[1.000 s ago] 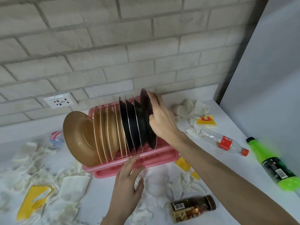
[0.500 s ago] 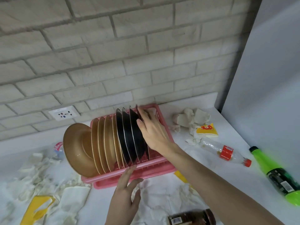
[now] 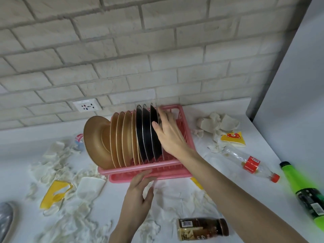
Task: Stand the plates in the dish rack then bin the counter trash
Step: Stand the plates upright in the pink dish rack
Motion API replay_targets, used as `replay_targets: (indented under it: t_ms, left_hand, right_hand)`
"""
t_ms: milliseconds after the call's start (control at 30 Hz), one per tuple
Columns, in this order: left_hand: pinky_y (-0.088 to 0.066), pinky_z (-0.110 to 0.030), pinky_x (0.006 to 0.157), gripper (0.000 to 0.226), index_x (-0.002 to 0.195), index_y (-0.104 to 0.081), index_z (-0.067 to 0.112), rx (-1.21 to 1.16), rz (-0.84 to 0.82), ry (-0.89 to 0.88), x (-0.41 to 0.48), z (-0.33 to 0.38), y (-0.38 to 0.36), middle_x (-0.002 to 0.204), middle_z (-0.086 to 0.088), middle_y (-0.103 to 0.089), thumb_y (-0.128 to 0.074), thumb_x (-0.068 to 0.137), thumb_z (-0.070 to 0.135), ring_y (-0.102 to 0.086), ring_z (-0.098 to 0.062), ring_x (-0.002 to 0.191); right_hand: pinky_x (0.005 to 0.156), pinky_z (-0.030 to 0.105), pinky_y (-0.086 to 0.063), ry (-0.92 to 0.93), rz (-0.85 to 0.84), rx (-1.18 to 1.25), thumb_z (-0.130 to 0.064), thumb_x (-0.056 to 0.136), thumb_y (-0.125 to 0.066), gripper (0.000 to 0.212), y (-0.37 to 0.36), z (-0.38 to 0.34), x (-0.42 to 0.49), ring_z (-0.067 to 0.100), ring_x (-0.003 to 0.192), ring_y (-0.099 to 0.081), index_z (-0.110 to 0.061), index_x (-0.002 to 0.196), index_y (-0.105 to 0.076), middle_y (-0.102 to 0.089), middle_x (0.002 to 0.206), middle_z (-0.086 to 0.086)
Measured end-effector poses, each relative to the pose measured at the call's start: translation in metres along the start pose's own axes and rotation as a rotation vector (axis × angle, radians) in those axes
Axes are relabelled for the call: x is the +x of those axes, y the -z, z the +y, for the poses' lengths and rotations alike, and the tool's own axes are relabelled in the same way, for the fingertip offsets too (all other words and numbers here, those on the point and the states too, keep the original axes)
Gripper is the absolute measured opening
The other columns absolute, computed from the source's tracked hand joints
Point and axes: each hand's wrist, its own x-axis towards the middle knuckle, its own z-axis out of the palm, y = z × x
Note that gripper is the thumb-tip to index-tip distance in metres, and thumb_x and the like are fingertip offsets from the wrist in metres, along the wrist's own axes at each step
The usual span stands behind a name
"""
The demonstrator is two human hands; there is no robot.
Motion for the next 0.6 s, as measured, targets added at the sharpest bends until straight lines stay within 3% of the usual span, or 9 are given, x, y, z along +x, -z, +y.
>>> replay_targets:
  t_ms: [133,233,333,400,467,600]
  left_hand:
    - [-0.041,-0.012,0.093,0.041,0.108,-0.070,0.039,-0.041,0.015,0.029,-0.012,0.004,0.015,0.118,0.031,-0.060,-0.052,0.084,0.011,-0.053,0.006,0.114]
    - [-0.044,-0.010,0.087,0.037,0.105,-0.072,0.036,-0.087,0.076,0.060,-0.025,0.000,0.034,0.109,0.027,-0.067,-0.053,0.085,0.010,-0.061,0.002,0.105]
    - [-0.045,-0.012,0.063,0.030,0.094,-0.074,0.026,-0.159,0.166,0.144,-0.044,-0.009,0.060,0.082,0.019,-0.069,-0.058,0.091,0.001,-0.063,-0.003,0.074]
    - [-0.036,-0.015,0.052,0.033,0.089,-0.073,0.026,-0.204,0.225,0.217,-0.059,-0.019,0.081,0.060,0.010,-0.057,-0.058,0.092,-0.003,-0.048,-0.006,0.053]
    - [-0.031,-0.019,0.050,0.030,0.090,-0.072,0.026,-0.218,0.288,0.256,-0.078,-0.035,0.104,0.052,0.006,-0.040,-0.058,0.094,-0.001,-0.036,-0.006,0.048]
    - [-0.032,-0.018,0.052,0.028,0.099,-0.068,0.025,-0.204,0.446,0.310,-0.118,-0.074,0.153,0.055,0.001,-0.032,-0.060,0.092,-0.001,-0.033,-0.006,0.051]
  right_hand:
    - [0.119,0.027,-0.021,0.123,0.094,-0.051,-0.014,0.101,-0.044,0.054,0.006,-0.015,-0.026,0.016,0.147,-0.020,-0.018,0.153,-0.027,-0.024,0.158,0.001]
    - [0.113,0.011,-0.019,0.227,0.054,0.030,-0.007,0.098,-0.047,0.046,0.003,-0.039,-0.057,0.008,0.141,-0.029,-0.015,0.143,-0.045,-0.037,0.149,-0.004]
    - [0.100,0.017,-0.038,0.294,-0.088,0.123,-0.010,0.098,-0.048,0.026,-0.024,-0.064,-0.093,0.007,0.117,-0.051,-0.013,0.119,-0.063,-0.057,0.121,-0.007]
    - [0.088,0.023,-0.045,0.269,-0.165,0.166,-0.012,0.098,-0.049,0.020,-0.050,-0.079,-0.110,0.007,0.101,-0.056,-0.015,0.104,-0.068,-0.062,0.103,-0.011]
    - [0.084,0.027,-0.047,0.231,-0.230,0.170,-0.016,0.097,-0.048,0.021,-0.080,-0.098,-0.124,0.006,0.096,-0.057,-0.016,0.097,-0.069,-0.065,0.095,-0.013]
    - [0.083,0.026,-0.045,0.205,-0.346,0.183,-0.018,0.094,-0.047,0.021,-0.138,-0.140,-0.142,0.007,0.092,-0.058,-0.017,0.090,-0.068,-0.065,0.089,-0.013]
